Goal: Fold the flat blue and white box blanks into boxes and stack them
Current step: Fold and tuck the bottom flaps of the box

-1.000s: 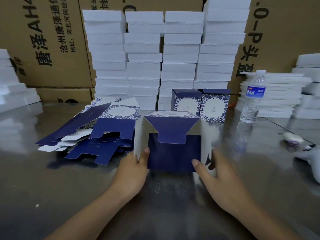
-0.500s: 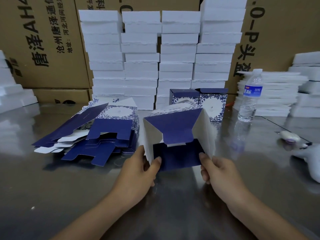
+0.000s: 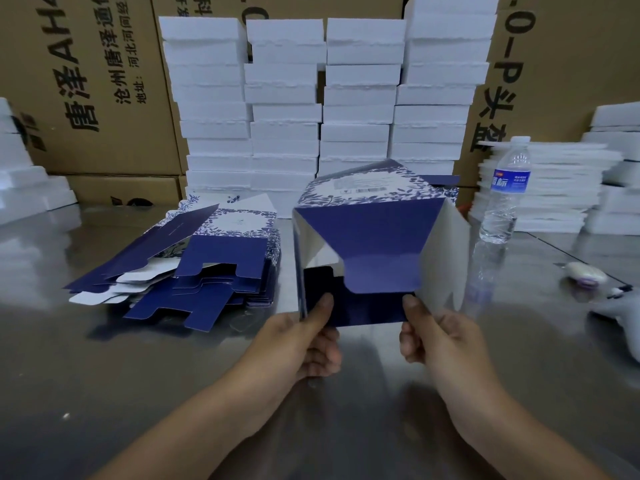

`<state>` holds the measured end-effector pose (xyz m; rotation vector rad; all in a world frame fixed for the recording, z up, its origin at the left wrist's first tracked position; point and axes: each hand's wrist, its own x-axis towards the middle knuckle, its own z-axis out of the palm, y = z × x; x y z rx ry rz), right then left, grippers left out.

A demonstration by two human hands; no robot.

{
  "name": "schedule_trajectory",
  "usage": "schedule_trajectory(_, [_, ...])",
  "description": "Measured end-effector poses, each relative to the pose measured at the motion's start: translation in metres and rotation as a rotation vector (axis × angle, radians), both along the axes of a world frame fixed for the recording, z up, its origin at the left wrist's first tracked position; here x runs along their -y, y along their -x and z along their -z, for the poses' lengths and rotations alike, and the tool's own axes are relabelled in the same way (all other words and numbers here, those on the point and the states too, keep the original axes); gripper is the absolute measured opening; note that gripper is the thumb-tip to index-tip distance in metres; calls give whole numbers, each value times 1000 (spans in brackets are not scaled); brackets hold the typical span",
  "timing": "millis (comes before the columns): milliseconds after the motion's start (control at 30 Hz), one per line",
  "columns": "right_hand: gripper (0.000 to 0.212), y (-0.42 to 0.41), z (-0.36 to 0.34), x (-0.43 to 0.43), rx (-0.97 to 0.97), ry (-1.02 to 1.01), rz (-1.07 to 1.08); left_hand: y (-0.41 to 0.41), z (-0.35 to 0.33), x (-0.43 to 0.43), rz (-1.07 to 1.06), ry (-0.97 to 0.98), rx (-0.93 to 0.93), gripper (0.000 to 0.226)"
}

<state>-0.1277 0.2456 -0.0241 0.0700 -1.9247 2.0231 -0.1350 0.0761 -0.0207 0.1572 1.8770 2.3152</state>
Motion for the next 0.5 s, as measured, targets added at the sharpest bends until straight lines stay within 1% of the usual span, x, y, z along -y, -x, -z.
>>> schedule_trajectory(33, [54,-1,-1,1,4,15,-13,-1,0,-1,23,-48,3,35])
schedule_trajectory(167, [53,-5,-4,4,32,52,-77,-2,3,-2,11,-142,-8,36])
schedule_trajectory(267, [59,-8,-6,9,108,19,-156,-5,2,-4,11,-166,-19,35])
schedule_trajectory(367, [66,-11,-7,10,198,-49,-230,-6,4,-6,7,-157,-45,40])
schedule_trajectory(433, [67,-11,-8,9,225,-34,-257,-6,3,-6,14,-172,-63,42])
schedule_trajectory(500, [66,-13,-10,10,237,-7,-285,-7,3,-7,70,-197,-82,40])
